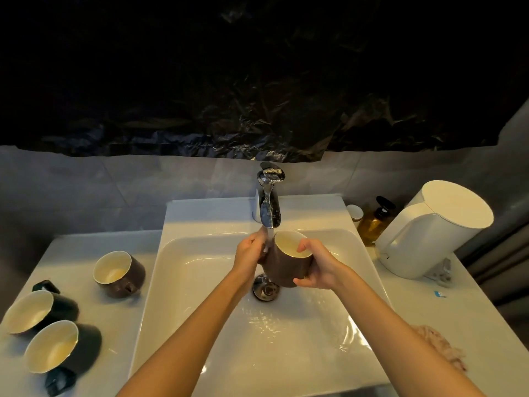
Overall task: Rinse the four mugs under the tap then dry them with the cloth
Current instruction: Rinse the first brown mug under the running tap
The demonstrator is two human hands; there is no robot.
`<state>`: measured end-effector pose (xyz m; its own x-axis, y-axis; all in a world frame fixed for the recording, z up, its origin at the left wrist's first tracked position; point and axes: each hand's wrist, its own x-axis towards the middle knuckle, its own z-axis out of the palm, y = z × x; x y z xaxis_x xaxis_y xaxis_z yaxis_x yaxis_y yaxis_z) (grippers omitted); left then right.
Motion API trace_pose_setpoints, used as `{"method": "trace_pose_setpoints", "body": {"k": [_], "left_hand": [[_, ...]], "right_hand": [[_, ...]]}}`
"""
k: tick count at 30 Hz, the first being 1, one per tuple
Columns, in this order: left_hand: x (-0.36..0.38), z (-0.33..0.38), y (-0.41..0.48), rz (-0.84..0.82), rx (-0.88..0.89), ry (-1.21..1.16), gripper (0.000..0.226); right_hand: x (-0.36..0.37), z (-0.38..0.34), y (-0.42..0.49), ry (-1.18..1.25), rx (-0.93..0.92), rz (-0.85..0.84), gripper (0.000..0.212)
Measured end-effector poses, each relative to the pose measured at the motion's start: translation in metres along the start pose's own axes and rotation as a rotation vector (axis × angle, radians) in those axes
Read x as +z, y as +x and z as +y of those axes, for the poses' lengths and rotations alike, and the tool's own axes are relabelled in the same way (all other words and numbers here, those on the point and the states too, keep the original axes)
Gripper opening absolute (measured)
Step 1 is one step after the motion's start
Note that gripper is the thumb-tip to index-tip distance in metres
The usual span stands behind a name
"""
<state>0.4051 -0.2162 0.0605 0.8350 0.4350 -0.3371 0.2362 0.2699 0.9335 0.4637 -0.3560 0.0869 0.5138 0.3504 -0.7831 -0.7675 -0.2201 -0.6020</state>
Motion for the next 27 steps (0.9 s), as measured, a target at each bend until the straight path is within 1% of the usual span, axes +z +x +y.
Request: {"method": "trace_pose_setpoints", "body": {"k": [2,4,6,7,9,12,14,16,18,20,23,25,27], "left_hand": [[0.005,0.000,-0.001,0.052,-0.026,-0.200,0.038],[0.007,0.000,0.001,0.053,-0.064,-0.339,0.036],[0.009,-0.004,0.004,0.023,-0.099,-0.412,0.040],[0.010,-0.007,0.004,0.020,-0.111,-0.398,0.042],[0.012,-0.013,0.002,0.040,-0.086,-0.246,0.043],[0.005,-0.020,-0.001,0.043,0.105,0.132,0.030],[-0.003,-0.023,-0.001,-0.012,0.191,0.306,0.028],[-0.010,-0.024,0.001,-0.069,0.242,0.414,0.034],[-0.016,-0.020,-0.001,-0.152,0.284,0.519,0.035],[-0.021,-0.016,-0.003,-0.222,0.301,0.587,0.036],[-0.031,-0.009,-0.009,-0.279,0.267,0.593,0.034],[-0.040,-0.004,-0.014,-0.340,0.211,0.621,0.029],[-0.049,-0.001,-0.017,-0.405,0.152,0.592,0.027]], "right_hand": [[0.002,0.003,0.004,0.087,0.011,-0.001,0.020],[0.004,0.007,0.006,0.171,0.017,0.006,0.020],[0.005,0.011,0.007,0.256,0.030,0.000,0.022],[0.005,0.013,0.008,0.288,0.037,-0.007,0.024],[0.005,0.016,0.008,0.289,0.052,-0.007,0.026],[0.002,0.018,0.007,0.092,0.027,0.042,0.025],[0.002,0.017,0.003,-0.062,-0.020,0.070,0.024],[0.003,0.017,0.000,-0.165,-0.071,0.074,0.026],[0.005,0.015,-0.004,-0.286,-0.157,0.096,0.025],[0.007,0.011,-0.007,-0.411,-0.274,0.124,0.022],[0.014,0.003,-0.006,-0.517,-0.415,0.153,0.028],[0.019,0.000,-0.005,-0.521,-0.449,0.147,0.030],[0.023,0.000,-0.005,-0.479,-0.424,0.117,0.025]]}}
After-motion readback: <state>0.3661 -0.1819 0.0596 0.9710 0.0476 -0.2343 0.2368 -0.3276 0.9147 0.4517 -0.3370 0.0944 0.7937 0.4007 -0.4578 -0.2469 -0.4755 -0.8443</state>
